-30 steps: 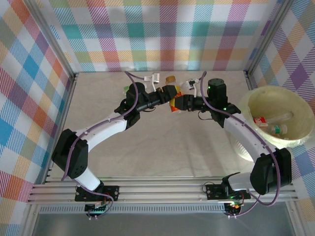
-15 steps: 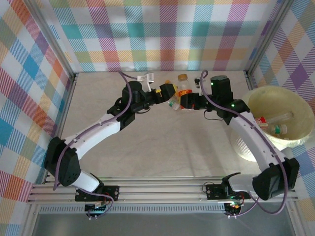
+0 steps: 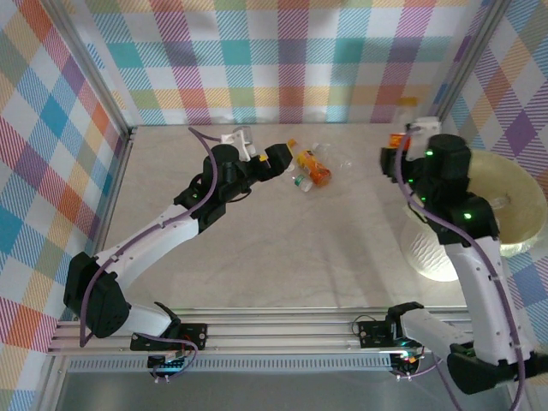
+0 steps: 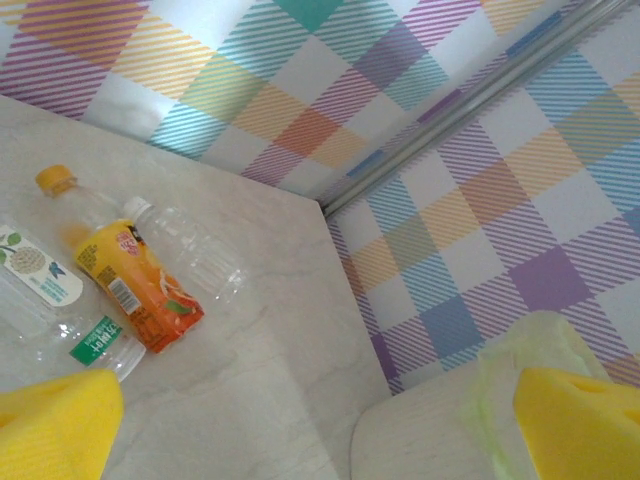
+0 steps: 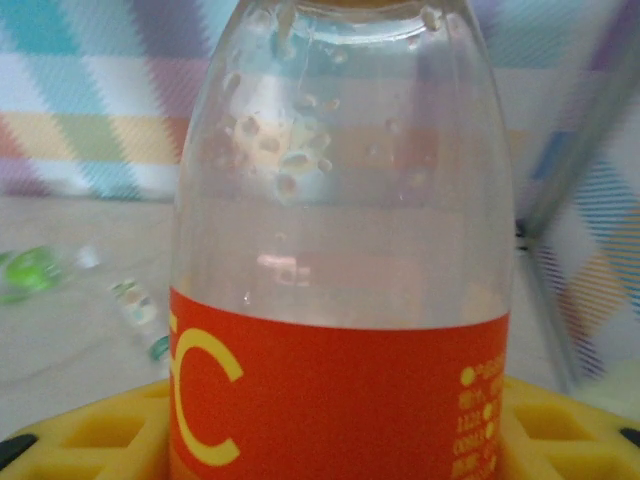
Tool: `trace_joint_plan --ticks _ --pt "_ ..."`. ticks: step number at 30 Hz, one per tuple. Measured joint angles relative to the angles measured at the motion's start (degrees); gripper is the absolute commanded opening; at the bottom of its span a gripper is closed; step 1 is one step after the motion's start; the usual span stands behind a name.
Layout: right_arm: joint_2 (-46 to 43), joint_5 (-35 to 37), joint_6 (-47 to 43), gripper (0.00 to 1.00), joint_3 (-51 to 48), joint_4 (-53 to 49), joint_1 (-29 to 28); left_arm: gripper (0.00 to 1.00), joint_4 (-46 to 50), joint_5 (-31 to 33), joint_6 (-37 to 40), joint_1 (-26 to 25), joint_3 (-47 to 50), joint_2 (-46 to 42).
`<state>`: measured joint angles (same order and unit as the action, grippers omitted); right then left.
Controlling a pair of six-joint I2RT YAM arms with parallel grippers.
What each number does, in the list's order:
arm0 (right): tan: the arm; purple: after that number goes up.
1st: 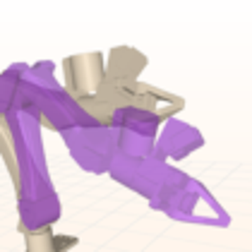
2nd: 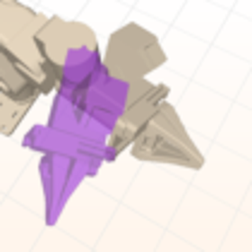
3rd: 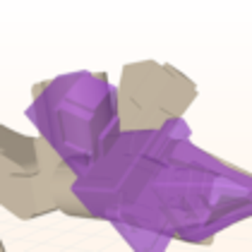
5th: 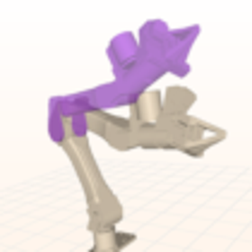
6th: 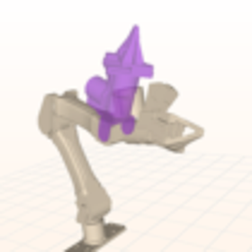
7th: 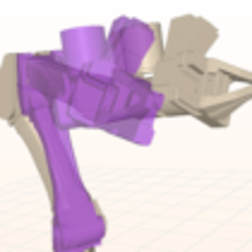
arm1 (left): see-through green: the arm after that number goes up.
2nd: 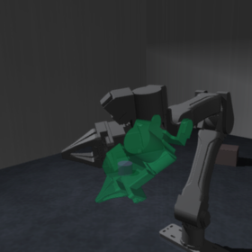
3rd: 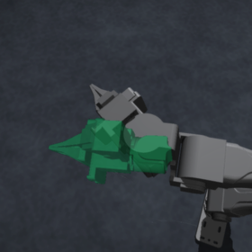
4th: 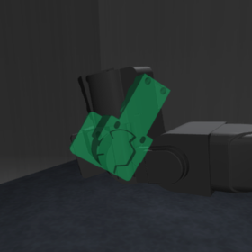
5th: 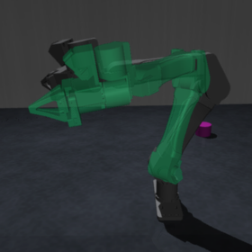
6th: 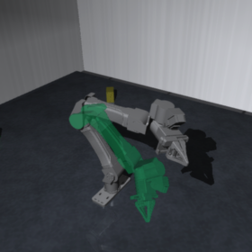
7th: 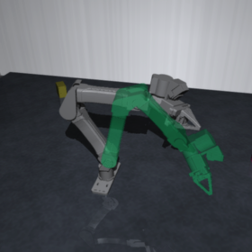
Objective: Put the plastic bottles in the bin
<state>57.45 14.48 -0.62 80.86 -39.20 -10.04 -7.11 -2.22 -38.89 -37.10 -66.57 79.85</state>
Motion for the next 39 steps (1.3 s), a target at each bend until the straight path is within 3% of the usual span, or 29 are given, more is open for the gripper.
trace_joint_plan --ticks 5,11,19,30,39 --pt "-0.3 -0.4 -0.3 0.34 1.0 -2.6 13.5 1.00 0.2 0.6 0.0 0.0 0.0 0.0" --pt "3.8 -0.7 1.7 0.37 5.8 -9.0 21.9 1.00 1.8 1.4 0.4 0.0 0.0 0.1" --pt "2.7 6.9 3.6 0.41 0.6 -13.0 24.3 1.00 7.3 2.2 1.0 0.1 -1.2 1.5" --pt "2.0 3.9 3.1 0.84 -0.2 -17.1 24.6 1.00 8.9 4.5 -0.2 0.5 -1.2 1.5" --pt "2.0 -0.5 3.6 0.98 1.3 -18.4 24.6 1.00 8.9 4.9 -0.7 0.8 -1.2 2.2"
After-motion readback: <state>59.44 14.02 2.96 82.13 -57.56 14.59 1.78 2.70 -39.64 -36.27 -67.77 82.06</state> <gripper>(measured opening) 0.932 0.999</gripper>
